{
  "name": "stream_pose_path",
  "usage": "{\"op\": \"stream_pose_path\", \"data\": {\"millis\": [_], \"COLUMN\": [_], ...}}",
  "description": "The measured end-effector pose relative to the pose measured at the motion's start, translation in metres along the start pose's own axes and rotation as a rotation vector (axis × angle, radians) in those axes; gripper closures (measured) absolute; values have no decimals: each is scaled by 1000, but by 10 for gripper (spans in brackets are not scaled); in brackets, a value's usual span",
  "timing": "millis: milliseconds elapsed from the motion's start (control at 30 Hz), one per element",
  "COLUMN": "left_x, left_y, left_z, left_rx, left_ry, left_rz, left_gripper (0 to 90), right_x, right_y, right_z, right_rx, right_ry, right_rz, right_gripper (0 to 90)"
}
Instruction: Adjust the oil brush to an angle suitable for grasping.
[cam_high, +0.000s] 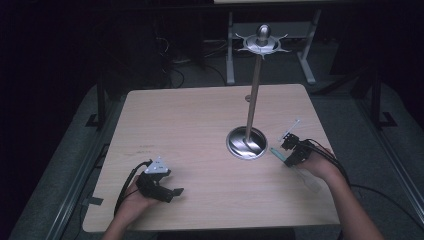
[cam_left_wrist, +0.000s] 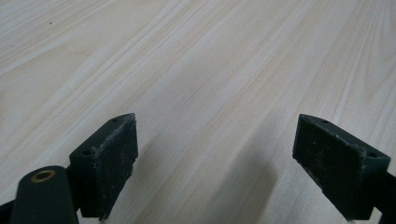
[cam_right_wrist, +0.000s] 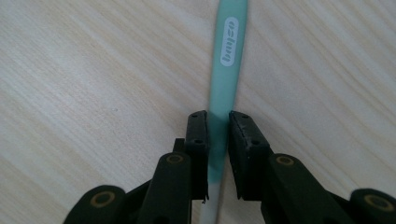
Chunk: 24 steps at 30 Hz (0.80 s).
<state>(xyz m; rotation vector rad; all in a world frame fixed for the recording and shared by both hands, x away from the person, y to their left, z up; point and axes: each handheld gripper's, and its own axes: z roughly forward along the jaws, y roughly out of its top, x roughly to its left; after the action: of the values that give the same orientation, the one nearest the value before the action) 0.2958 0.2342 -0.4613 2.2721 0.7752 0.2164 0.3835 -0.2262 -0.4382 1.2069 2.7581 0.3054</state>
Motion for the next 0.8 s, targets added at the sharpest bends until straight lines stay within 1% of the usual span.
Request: {"op": "stream_pose_path", "data": {"millis": [133, 233, 267, 300, 333, 500, 733, 800], "left_x": [-1, -1, -1, -1, -2, -2, -1, -1], "left_y": [0, 0, 0, 0, 0, 0, 0, 0], "left_z": [1, 1, 2, 2, 3, 3, 4, 4], "left_rx": [-1, 0, 2, 2, 6, 12, 15, 16], "left_ry": [-2, -4, -5, -7, -9, -15, -19, -19], "left_rz": [-2, 0, 3, 2, 5, 0, 5, 6], "left_gripper": [136, 136, 136, 136, 136, 136, 137, 138], "right_x": [-1, -4, -4, -6, -8, -8, -8, -7], "right_y": [1, 2, 2, 3, 6, 11, 10, 11], "right_z": [2, 2, 2, 2, 2, 3, 3, 3], "right_rx": [7, 19, 19, 27, 50, 85, 75, 78], "right_ry": [5, 27, 27, 37, 55, 51, 50, 45], "right_rz": [6, 18, 18, 20, 39, 47, 60, 51], "right_gripper": [770, 770, 770, 771, 772, 787, 796, 796]}}
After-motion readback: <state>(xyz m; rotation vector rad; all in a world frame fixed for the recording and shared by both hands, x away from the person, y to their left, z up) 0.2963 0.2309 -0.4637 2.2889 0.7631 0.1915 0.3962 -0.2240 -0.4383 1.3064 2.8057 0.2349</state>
